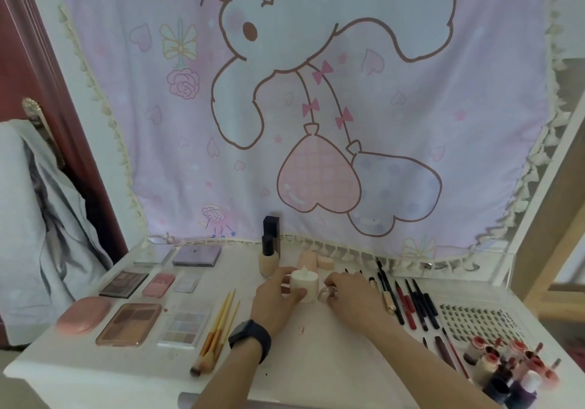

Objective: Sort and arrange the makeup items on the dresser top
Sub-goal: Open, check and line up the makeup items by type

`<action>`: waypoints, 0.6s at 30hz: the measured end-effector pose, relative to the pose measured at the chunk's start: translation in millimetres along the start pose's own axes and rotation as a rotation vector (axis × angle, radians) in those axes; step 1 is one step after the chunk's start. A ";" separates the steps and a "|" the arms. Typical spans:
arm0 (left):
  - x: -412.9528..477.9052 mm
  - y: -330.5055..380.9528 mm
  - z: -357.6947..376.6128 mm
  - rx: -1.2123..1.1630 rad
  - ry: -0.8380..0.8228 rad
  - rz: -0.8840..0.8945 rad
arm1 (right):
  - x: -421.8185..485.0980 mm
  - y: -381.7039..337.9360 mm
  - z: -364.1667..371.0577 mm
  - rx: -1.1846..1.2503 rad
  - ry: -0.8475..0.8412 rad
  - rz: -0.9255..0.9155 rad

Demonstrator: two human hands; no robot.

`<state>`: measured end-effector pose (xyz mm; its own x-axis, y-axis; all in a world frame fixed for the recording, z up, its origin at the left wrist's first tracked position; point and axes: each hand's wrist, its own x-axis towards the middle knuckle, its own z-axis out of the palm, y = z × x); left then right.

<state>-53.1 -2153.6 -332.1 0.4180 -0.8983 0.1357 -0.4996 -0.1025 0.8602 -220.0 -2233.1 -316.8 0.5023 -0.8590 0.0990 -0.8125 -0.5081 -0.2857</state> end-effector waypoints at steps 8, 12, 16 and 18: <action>-3.7 4.5 4.9 0.008 -0.007 -0.005 | 0.2 0.9 3.1 -0.013 -0.014 -0.006; -6.8 5.4 1.4 0.023 -0.009 -0.020 | -2.7 0.6 1.6 -0.005 -0.004 -0.021; -10.0 7.8 -11.2 0.105 0.008 -0.006 | -20.2 -3.0 -9.1 0.047 0.066 -0.007; -11.3 8.4 -21.5 0.125 0.025 -0.002 | -40.7 -4.1 -11.3 0.123 0.123 -0.012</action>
<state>-45.7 -2135.1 -315.9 0.4368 -0.8873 0.1480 -0.5892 -0.1579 0.7924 -240.4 -2196.8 -308.9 0.4662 -0.8578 0.2166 -0.7606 -0.5136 -0.3971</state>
